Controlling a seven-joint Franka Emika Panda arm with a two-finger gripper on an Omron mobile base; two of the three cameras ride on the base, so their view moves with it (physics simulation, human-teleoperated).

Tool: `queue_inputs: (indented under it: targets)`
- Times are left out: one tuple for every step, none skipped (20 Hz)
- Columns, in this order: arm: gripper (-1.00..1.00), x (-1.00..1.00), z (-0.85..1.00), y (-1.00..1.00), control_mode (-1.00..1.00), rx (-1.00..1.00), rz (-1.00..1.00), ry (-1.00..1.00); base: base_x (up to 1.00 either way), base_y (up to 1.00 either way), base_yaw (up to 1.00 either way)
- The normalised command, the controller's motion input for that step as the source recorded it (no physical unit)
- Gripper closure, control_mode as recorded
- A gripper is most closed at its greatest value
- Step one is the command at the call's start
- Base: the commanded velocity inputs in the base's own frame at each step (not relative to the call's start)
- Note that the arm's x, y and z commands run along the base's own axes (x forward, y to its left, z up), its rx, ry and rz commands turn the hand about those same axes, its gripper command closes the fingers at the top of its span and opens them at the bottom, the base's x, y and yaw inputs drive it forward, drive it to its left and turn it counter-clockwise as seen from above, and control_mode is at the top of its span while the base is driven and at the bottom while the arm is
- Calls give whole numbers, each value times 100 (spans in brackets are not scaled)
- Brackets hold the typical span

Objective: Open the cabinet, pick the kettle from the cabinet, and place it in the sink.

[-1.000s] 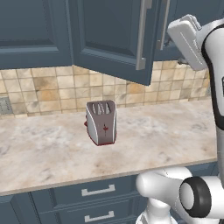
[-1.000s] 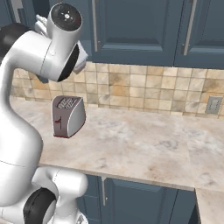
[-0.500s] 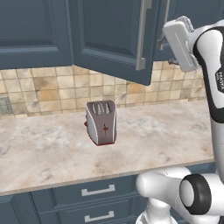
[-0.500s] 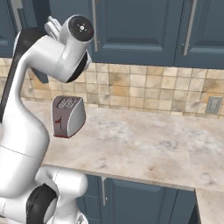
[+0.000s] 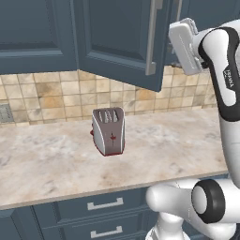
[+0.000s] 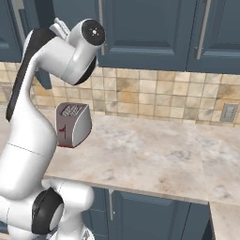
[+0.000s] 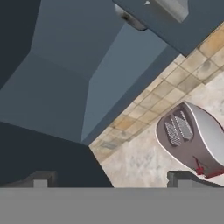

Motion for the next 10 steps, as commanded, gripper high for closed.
queue_inputs:
  targets:
    - [-100,21,0,14,-100,5,10,0,0,0,0]
    - [-100,20,0,14,-100,6,10,1,0,0,0]
    - [-100,19,0,16,-100,7,10,2,0,0,0]
    - [-100,18,0,16,-100,9,10,5,0,0,0]
    - [-100,16,0,17,-100,8,10,5,0,0,0]
    - [-100,14,0,15,-100,8,10,4,0,0,0]
    - [-100,12,0,16,-100,8,10,3,0,0,0]
    - [-100,10,0,16,-100,9,10,3,0,0,0]
    - [-100,9,0,17,-100,9,10,5,0,0,0]
    - [-100,9,0,18,-100,9,10,7,0,0,0]
